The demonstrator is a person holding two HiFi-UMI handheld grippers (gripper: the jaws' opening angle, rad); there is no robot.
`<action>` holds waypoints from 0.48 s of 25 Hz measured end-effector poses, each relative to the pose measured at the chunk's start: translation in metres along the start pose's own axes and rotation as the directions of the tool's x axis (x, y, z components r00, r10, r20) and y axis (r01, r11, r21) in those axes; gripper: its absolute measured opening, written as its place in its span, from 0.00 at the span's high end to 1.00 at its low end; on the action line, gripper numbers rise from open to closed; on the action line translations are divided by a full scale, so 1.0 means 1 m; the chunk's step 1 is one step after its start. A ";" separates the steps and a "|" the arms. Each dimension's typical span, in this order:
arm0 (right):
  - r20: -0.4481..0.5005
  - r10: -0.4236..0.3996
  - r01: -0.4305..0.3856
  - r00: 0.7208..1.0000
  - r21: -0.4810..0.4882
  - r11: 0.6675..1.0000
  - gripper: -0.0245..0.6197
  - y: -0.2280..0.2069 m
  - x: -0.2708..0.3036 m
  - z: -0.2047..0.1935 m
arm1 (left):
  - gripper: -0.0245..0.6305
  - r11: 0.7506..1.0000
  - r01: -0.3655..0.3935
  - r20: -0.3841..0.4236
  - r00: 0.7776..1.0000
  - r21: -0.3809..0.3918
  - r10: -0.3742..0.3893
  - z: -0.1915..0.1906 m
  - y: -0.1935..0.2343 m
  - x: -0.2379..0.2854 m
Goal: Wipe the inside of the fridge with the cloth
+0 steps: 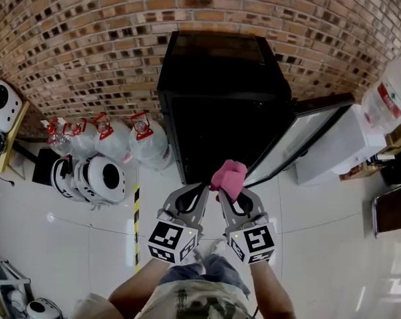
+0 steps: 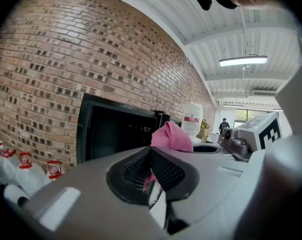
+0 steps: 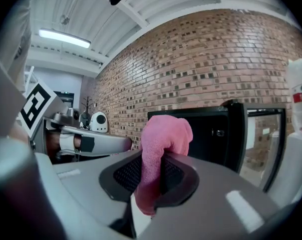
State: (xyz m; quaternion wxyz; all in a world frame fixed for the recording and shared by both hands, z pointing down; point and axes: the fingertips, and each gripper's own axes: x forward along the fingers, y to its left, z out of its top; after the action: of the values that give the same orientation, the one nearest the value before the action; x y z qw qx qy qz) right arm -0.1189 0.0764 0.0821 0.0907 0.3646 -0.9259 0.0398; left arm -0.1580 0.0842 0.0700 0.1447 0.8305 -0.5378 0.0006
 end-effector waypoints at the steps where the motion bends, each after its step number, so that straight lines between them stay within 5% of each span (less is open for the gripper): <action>1: 0.001 0.008 -0.008 1.000 -0.008 1.000 0.88 -0.007 0.011 0.002 | 0.94 1.000 -0.011 -0.001 1.000 0.000 0.011 0.002 0.009 0.008; 12: 0.045 0.170 -0.167 0.984 -0.056 0.984 0.88 -0.079 0.141 0.016 | 0.94 0.982 -0.182 0.042 0.982 -0.046 0.184 0.021 0.095 0.100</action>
State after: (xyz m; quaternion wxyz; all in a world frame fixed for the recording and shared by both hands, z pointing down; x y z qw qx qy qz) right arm -0.1687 -0.0775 0.0950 0.0735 0.2832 -0.9561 0.0139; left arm -0.2036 -0.0462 0.0885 0.1490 0.7741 -0.6150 -0.0167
